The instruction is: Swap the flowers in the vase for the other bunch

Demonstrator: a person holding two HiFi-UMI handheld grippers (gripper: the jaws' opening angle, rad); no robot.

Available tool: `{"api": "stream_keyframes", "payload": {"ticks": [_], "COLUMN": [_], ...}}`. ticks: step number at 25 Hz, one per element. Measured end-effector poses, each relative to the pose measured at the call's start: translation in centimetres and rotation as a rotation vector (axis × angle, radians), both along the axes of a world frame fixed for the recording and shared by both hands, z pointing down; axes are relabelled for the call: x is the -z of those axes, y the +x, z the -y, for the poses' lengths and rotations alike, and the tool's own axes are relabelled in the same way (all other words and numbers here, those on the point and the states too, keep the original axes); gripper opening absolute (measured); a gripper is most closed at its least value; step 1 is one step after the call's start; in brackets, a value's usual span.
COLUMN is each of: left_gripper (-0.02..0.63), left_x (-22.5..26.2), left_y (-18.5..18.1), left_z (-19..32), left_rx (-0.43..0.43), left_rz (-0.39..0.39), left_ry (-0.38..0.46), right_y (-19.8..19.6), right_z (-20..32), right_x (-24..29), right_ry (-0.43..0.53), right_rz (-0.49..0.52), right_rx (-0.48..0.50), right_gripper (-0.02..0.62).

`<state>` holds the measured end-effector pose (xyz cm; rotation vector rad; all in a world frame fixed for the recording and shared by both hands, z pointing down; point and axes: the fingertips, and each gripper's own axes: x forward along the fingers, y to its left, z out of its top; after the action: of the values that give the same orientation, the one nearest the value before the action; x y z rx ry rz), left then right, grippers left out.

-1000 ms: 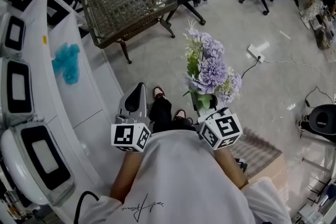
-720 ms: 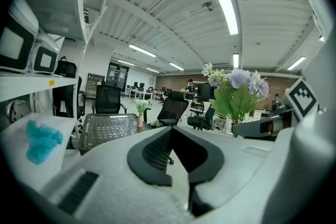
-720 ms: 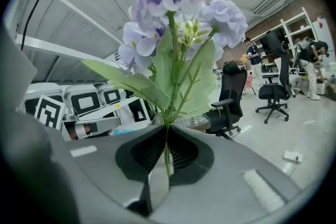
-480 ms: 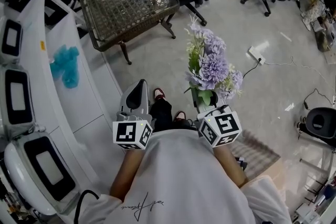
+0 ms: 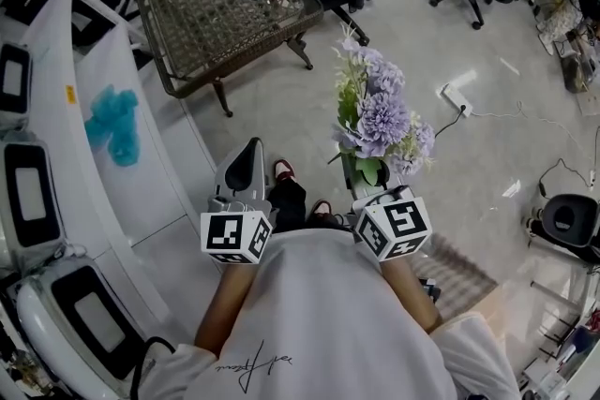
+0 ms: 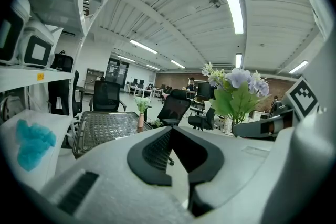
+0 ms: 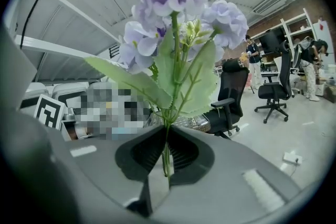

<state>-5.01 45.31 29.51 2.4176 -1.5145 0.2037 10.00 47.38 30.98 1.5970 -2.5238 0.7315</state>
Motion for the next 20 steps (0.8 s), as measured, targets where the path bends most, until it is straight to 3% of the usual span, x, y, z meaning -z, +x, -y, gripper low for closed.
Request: {"api": "stream_keyframes", "payload": {"ticks": [20], "left_gripper": [-0.003], "left_x": [0.5], "left_y": [-4.8], "left_z": [7.6], "left_rx": [-0.035], "left_rz": [-0.034], "left_ry": [-0.005], "right_y": [-5.4], "right_z": [7.0], "right_x": [1.3], "right_ry": [0.008], "right_rz": [-0.033], "right_rx": [-0.012], "right_gripper": [0.029]}}
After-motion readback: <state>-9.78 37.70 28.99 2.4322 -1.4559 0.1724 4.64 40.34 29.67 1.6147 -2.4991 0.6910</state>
